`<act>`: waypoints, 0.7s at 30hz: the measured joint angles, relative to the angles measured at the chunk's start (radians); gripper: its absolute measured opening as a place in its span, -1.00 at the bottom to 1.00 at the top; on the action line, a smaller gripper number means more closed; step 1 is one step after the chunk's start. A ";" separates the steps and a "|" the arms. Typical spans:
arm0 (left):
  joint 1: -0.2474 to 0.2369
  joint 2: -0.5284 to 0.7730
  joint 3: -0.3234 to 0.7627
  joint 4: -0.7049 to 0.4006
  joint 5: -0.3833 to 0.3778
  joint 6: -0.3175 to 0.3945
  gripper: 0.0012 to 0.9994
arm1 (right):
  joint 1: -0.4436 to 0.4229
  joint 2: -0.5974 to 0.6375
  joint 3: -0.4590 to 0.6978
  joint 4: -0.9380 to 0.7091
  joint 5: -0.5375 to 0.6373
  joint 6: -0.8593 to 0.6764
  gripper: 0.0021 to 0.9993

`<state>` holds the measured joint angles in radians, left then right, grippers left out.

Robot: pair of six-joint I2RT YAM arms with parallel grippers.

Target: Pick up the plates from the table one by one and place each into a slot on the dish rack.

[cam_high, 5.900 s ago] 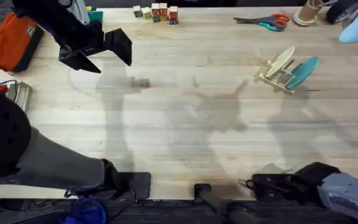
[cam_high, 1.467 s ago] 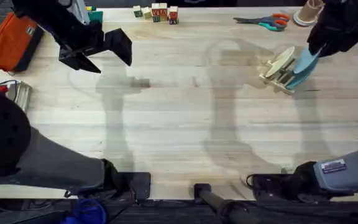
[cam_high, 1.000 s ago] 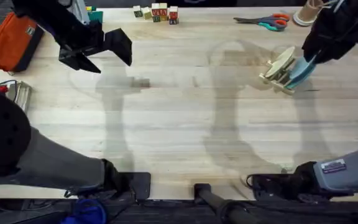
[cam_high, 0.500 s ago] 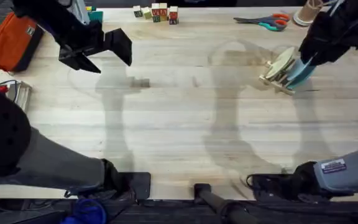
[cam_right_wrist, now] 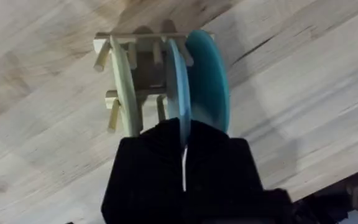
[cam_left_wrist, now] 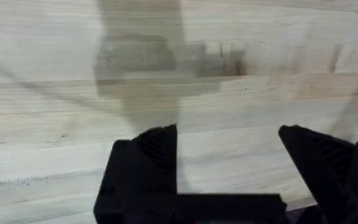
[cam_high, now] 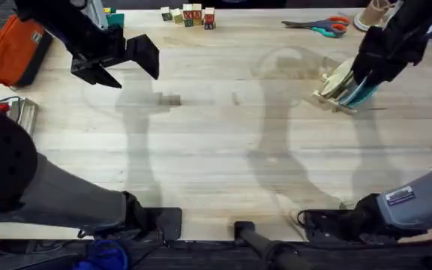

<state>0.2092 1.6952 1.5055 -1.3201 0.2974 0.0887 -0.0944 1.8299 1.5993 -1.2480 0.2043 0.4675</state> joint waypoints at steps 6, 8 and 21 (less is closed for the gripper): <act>0.000 0.000 0.000 0.000 0.000 0.000 0.99 | 0.002 0.006 0.000 0.002 0.000 0.000 -0.94; 0.000 0.000 0.000 0.000 0.000 0.000 0.99 | 0.002 0.006 0.000 0.001 0.000 0.000 -0.94; 0.000 0.000 0.000 0.000 0.000 0.000 0.99 | 0.003 0.006 0.000 -0.027 0.000 0.004 -0.77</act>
<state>0.2092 1.6955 1.5055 -1.3204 0.2974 0.0887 -0.0917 1.8355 1.5993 -1.2753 0.2043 0.4714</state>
